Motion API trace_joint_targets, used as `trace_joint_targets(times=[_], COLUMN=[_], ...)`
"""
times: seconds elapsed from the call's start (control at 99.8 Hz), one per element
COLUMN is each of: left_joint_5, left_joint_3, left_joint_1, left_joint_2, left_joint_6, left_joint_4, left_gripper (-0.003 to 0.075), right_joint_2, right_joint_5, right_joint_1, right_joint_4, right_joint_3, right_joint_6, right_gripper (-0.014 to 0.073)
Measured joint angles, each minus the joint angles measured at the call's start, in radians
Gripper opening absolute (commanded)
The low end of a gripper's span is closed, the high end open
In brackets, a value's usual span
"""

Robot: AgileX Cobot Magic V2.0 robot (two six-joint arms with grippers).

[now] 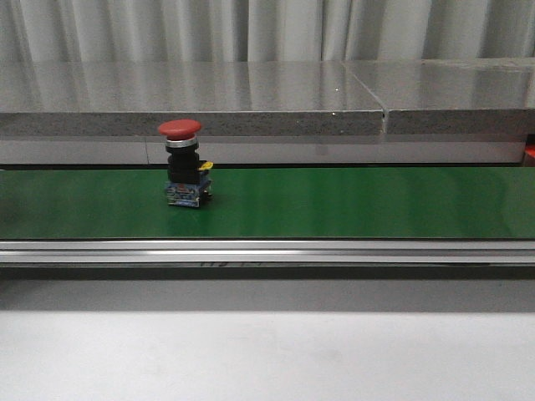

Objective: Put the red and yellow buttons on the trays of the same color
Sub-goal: 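Move the left gripper over the yellow mushroom button and grasp it, then place the yellow button on the green belt and open the left gripper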

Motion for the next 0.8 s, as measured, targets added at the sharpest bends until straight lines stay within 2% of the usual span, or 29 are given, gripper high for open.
trace_joint_targets(times=[0.391, 0.632, 0.802], left_joint_5=[-0.015, -0.035, -0.042], left_joint_3=[-0.026, -0.026, 0.003], left_joint_1=[0.000, -0.017, -0.090], left_joint_2=[-0.030, -0.220, -0.388], left_joint_6=[0.011, 0.011, 0.011], left_joint_4=[0.000, -0.004, -0.006], left_gripper=[0.0537, 0.0537, 0.0537], right_joint_2=[0.000, 0.000, 0.000], right_joint_5=[0.000, 0.000, 0.000], right_joint_1=[0.000, 0.000, 0.000], right_joint_4=[0.000, 0.000, 0.000], right_joint_3=[0.000, 0.000, 0.000], right_joint_6=[0.000, 0.000, 0.000], right_gripper=[-0.0068, -0.0068, -0.0068])
